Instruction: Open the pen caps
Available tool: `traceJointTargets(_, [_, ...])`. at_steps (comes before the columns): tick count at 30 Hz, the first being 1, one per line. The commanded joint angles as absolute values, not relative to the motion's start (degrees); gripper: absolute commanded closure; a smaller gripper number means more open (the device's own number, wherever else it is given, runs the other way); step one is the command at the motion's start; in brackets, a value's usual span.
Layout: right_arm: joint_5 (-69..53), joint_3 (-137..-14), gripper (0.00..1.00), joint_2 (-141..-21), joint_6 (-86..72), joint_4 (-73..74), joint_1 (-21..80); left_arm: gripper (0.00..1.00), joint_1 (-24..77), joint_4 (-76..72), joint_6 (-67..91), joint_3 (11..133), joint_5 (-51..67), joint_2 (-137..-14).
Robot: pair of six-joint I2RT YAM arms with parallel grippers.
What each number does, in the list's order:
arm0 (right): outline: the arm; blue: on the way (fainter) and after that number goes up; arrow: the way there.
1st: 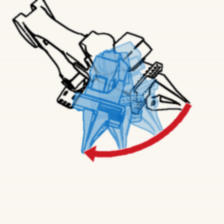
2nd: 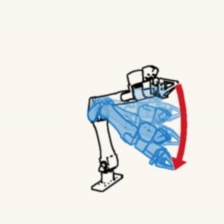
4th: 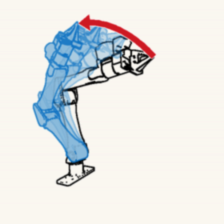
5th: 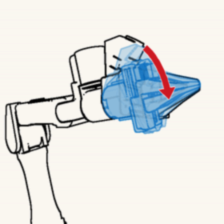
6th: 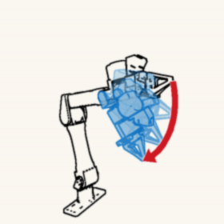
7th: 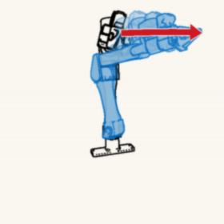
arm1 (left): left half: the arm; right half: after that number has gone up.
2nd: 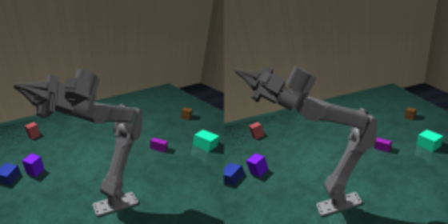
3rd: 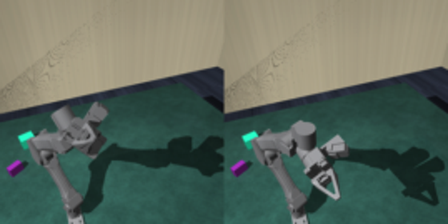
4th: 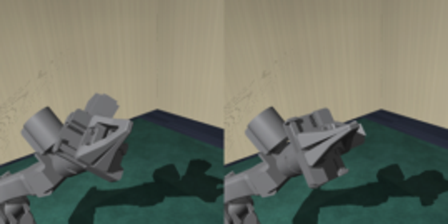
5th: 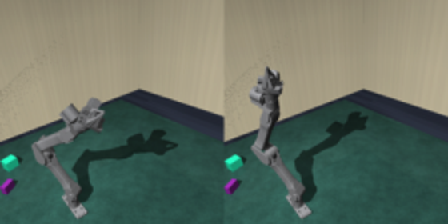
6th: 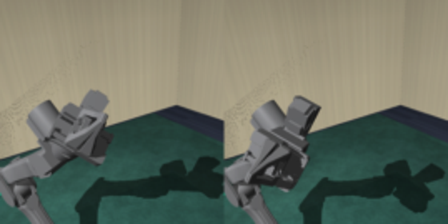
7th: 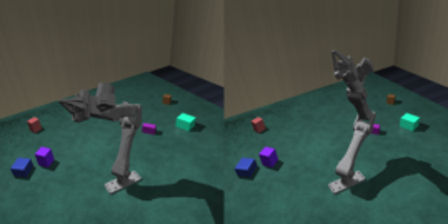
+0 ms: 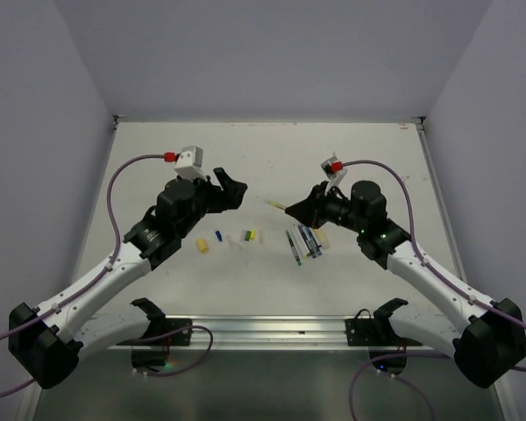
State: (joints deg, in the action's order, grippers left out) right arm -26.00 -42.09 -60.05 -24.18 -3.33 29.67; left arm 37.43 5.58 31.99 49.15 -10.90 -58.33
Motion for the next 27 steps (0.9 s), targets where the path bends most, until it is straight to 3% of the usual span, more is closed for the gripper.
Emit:
traceJointTargets(1, [-20.92,-37.98,1.00,-58.28,-27.95,-24.76,32.24,0.17,37.00,-3.05,58.16,44.39,-12.93,-56.51])
traceJointTargets(8, [-16.35,-34.81,1.00,-60.11,-27.51,-35.32,36.47,0.21,37.09,-7.82,67.76,44.91,-7.65,-61.26])
traceJointTargets(27, [-13.18,-33.75,1.00,-63.72,-25.31,-39.99,39.90,0.61,38.06,-14.59,77.69,42.36,-7.91,-63.81])
